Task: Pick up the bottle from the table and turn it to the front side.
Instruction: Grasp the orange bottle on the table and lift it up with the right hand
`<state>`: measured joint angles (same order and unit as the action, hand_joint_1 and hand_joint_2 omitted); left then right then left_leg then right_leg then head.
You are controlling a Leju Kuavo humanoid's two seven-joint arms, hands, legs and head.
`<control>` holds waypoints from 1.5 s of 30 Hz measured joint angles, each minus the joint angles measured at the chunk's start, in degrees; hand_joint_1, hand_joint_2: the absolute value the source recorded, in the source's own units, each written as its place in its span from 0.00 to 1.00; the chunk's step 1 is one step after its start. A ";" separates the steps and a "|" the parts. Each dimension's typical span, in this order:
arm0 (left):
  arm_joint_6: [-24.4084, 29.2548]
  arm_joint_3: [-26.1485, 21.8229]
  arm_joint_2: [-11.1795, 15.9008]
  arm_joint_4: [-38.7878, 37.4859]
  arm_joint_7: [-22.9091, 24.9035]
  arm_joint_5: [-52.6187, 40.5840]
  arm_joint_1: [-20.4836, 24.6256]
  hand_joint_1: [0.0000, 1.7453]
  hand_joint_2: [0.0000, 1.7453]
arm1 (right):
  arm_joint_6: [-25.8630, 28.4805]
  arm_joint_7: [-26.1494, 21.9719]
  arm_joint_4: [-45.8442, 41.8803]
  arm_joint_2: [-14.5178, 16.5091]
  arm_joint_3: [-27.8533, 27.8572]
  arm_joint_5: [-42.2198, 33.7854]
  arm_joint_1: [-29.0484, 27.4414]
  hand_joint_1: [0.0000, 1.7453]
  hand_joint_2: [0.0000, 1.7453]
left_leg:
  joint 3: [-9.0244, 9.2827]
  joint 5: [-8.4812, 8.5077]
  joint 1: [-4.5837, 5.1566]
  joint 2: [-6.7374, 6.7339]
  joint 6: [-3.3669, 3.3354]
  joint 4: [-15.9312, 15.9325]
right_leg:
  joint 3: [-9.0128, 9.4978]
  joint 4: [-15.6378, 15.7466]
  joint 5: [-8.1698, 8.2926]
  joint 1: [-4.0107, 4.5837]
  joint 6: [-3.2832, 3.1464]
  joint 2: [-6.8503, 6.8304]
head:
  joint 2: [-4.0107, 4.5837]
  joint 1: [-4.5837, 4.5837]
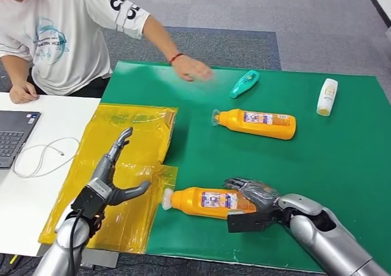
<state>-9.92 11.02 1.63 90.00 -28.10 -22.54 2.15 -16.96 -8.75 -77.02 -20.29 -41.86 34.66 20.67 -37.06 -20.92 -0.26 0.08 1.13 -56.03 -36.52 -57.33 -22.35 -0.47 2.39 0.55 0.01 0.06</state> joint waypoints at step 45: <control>-0.65 -2.21 1.58 -0.86 -2.39 1.68 -1.64 0.00 1.00 | 4.75 -9.85 2.98 -0.50 7.20 -21.35 -10.37 1.00 1.00 | 0.66 -0.34 0.05 0.06 -0.16 0.00 | 0.79 0.16 -0.27 -0.02 0.14 -0.06 | 0.01 -0.01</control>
<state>-10.57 8.81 3.21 89.14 -30.49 -20.86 0.51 -12.21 -18.60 -74.04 -20.80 -34.66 13.31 10.30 -36.39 -21.25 -0.20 0.14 0.96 -56.03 -35.73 -57.16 -22.62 -0.49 2.53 0.49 0.02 0.05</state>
